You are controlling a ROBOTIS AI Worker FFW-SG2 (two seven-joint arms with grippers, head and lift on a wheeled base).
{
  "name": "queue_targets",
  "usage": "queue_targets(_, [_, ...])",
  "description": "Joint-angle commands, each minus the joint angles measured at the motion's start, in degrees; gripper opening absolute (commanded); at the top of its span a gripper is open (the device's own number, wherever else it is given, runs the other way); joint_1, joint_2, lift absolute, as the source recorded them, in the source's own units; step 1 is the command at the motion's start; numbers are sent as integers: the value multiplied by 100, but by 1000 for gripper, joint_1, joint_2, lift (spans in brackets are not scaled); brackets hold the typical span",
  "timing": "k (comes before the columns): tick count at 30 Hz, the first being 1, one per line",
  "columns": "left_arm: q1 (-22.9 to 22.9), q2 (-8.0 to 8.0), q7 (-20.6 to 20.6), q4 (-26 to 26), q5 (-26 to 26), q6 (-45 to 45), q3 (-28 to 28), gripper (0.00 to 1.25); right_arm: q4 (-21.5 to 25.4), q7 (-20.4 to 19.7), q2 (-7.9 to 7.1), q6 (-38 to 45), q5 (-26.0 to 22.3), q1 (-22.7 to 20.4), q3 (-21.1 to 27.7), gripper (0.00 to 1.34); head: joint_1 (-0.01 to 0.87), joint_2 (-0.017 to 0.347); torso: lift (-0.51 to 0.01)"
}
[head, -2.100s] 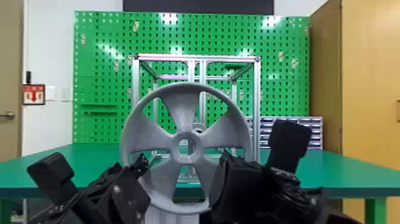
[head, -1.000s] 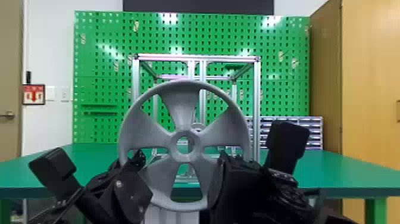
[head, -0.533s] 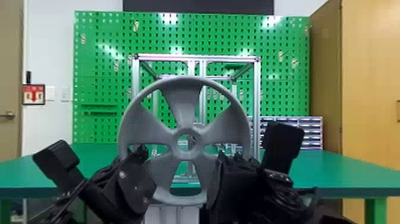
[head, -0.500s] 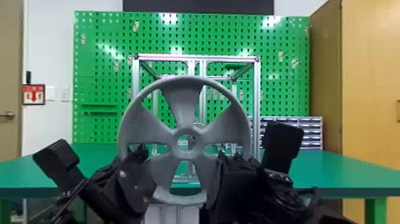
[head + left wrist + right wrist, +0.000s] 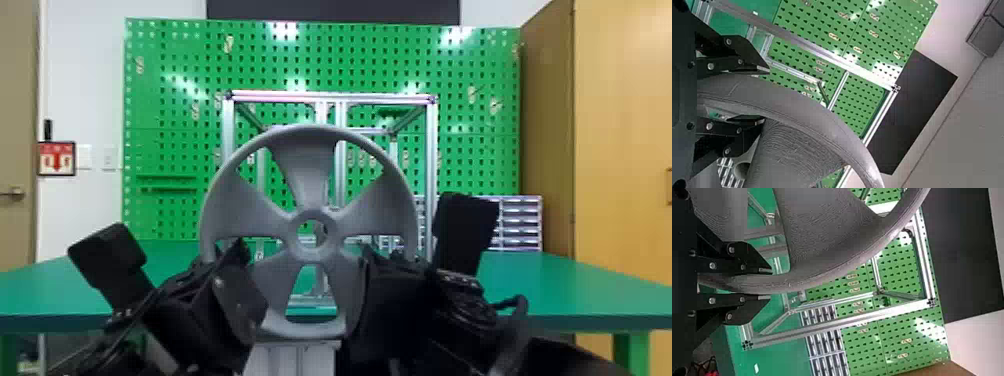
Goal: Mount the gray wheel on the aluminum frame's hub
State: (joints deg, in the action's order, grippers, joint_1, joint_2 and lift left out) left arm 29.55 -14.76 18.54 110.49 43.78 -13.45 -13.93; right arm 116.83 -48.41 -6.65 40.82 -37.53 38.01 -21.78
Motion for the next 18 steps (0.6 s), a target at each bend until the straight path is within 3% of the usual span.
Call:
queue_targets(1, [104,8,1,-160,-45,-26,-14,479,-99,-45,-29,58,-44,83,-1,11,-5,6,-499])
queue_targets(18, [139,61,1,-362,-106,-17,48,483,-187,-151,-65,67,325,136,-19,11,-5,6,-499])
